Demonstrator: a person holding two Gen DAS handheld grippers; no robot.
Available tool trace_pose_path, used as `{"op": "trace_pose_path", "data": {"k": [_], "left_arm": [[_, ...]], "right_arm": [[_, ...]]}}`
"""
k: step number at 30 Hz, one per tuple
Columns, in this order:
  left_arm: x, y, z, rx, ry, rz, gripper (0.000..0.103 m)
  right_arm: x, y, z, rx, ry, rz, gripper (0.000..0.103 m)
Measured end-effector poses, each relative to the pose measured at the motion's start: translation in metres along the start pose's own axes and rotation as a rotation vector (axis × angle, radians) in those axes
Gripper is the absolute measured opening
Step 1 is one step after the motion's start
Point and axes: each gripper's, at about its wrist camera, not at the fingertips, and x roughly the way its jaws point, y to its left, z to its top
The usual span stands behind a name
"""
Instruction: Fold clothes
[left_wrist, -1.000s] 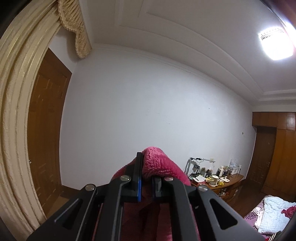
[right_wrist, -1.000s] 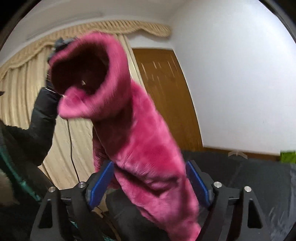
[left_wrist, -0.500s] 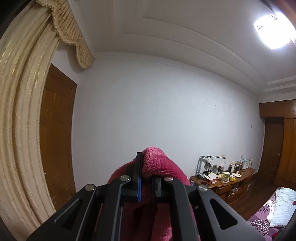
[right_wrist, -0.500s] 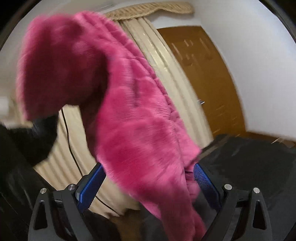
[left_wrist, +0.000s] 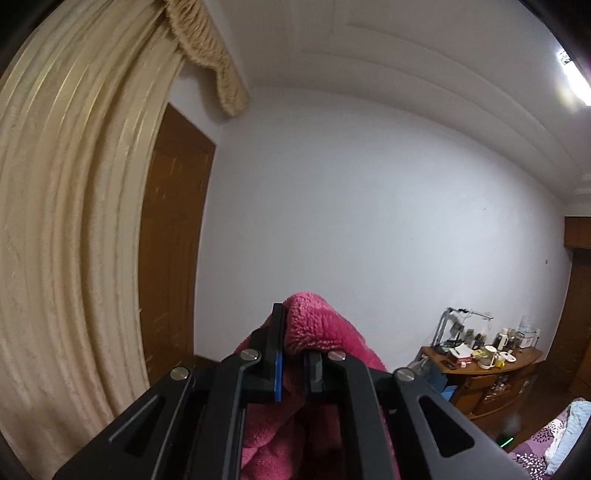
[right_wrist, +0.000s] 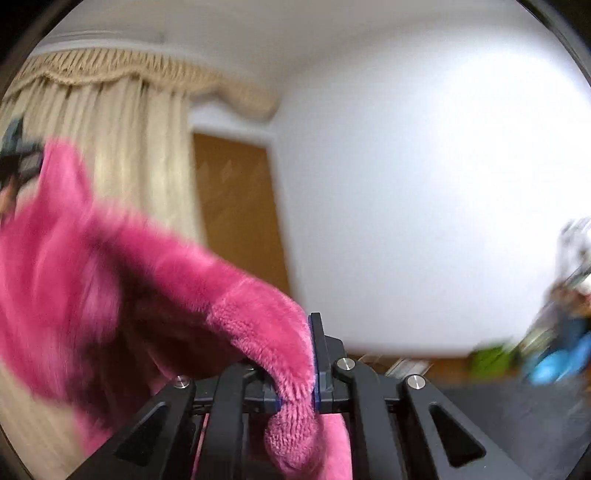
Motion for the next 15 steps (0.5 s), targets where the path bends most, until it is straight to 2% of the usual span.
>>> {"op": "trace_pose_path", "data": {"k": [3,8,11,15], "left_arm": [[-0.004,0.016,-0.019,-0.044,0.000,-0.010,0.008],[-0.021,0.033,-0.043,-0.105,-0.048,-0.045,0.008],[-0.041,0.033,-0.053,-0.093,-0.110,-0.050,0.008],[-0.071,0.029,-0.065,-0.091,-0.201,-0.073,0.011]], "right_arm": [[-0.051,0.005,0.045,-0.128,-0.188,-0.160,0.011],[-0.111,0.043,0.084,-0.335,-0.454,-0.363,0.011],[-0.148,0.064,0.099,-0.423,-0.570,-0.449,0.011],[-0.181,0.089,0.093,-0.551,-0.662,-0.579,0.011]]}}
